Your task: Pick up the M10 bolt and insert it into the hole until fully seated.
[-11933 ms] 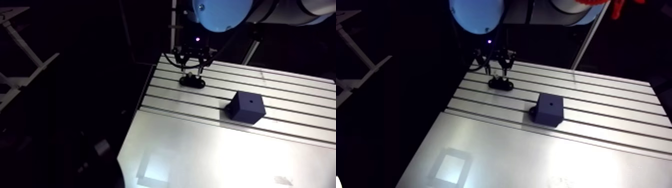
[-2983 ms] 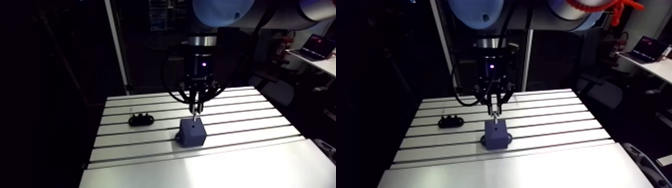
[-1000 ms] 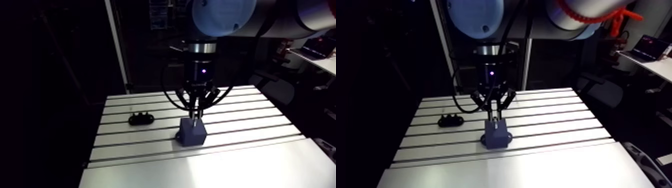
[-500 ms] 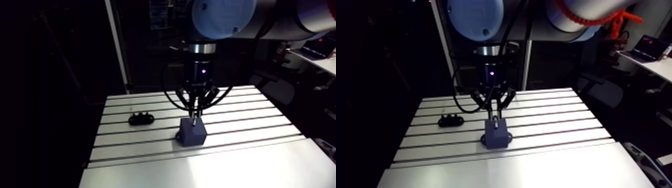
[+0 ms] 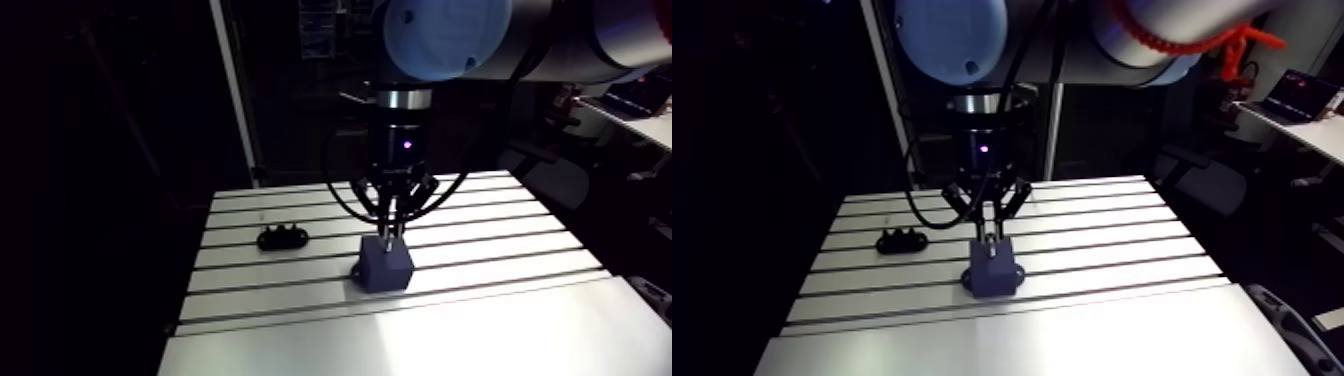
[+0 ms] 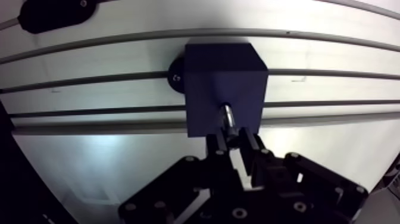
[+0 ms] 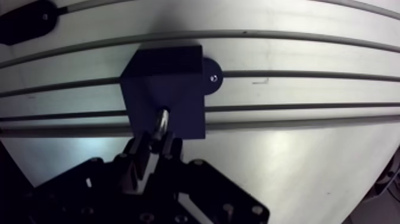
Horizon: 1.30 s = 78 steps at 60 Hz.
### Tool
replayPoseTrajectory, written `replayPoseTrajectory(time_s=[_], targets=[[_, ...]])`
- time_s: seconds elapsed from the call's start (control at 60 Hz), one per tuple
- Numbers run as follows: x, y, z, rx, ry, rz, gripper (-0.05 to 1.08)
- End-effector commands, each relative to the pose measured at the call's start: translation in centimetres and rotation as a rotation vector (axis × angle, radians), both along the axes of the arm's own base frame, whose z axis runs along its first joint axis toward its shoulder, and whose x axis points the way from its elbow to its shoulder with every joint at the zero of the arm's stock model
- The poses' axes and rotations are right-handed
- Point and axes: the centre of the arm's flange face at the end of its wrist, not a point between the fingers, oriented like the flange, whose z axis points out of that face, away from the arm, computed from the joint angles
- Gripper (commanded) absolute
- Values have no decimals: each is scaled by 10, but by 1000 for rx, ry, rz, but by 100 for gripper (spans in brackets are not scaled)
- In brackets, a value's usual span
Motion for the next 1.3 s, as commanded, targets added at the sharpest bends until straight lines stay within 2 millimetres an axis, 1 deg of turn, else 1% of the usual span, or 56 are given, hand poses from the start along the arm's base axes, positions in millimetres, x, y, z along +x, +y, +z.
replayPoseTrajectory(time_s=[0.017, 0.467, 0.95, 1.3], targets=[[2, 1, -2, 2, -5, -1, 108], [4, 3, -4, 4, -9, -6, 108], [4, 4, 1, 5, 2, -8, 108], [7, 3, -3, 3, -8, -7, 108]])
